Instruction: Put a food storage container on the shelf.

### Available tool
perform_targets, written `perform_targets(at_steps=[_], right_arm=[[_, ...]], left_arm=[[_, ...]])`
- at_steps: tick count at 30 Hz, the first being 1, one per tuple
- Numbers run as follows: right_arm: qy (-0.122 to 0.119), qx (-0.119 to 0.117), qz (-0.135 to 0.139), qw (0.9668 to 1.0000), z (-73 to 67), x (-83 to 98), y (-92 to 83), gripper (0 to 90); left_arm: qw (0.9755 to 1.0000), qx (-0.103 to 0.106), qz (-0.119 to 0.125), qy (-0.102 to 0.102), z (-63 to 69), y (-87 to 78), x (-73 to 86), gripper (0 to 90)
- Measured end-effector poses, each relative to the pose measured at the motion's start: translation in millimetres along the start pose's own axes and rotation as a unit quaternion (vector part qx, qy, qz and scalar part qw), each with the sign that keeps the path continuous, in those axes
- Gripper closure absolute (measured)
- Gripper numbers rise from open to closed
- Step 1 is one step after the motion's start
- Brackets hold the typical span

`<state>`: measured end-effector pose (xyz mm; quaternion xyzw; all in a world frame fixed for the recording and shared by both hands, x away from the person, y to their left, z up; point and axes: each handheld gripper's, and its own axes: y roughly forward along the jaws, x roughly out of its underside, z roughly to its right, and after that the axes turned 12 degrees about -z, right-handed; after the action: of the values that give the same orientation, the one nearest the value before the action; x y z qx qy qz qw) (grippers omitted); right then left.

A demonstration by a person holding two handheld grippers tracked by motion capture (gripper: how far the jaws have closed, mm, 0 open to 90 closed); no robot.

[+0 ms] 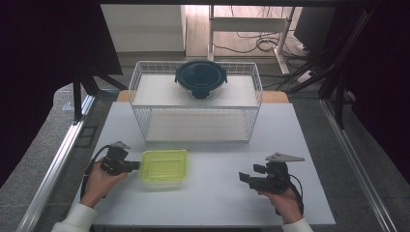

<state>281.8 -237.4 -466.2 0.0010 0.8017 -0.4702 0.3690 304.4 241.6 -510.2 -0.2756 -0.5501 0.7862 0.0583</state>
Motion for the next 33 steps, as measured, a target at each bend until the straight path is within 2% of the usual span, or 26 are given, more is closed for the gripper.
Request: perform_targets(at_steps=[6,13,17,19,22,24,30,33], right_arm=[[-0.003,-0.003,0.0,1.0,2.2,-1.0,0.6,25.8],[0.018,0.008,0.002,0.9998,7.8,12.7,-9.1,25.8],[0.022,0.016,0.009,0.9996,4.7,19.2,-16.5,25.8],[0.027,0.02,0.01,0.9994,3.9,21.3,-17.7,25.8],[0.03,0.025,0.01,0.9992,2.5,24.8,-19.5,25.8],[0.031,0.028,0.008,0.9991,2.3,28.1,-21.3,25.8],[0.047,0.035,0.008,0.9982,9.6,35.2,-24.6,25.8],[0.046,0.035,0.008,0.9983,10.7,34.6,-24.2,25.8]], left_arm=[[0.9997,0.009,-0.013,0.016,14.3,8.2,-8.0,89.7],[0.9992,0.028,-0.018,0.024,28.6,20.1,-24.9,89.7],[0.9984,0.026,-0.02,0.046,40.1,27.0,-33.0,89.7],[0.998,0.031,-0.023,0.05,44.6,30.7,-36.8,89.7],[0.9978,0.037,-0.024,0.051,47.9,33.8,-42.4,89.7],[0.9973,0.05,-0.024,0.047,48.6,35.9,-45.7,89.7],[0.9962,0.053,-0.036,0.059,54.3,40.0,-50.0,89.7],[0.9965,0.057,-0.028,0.054,58.1,44.0,-50.7,89.7]])
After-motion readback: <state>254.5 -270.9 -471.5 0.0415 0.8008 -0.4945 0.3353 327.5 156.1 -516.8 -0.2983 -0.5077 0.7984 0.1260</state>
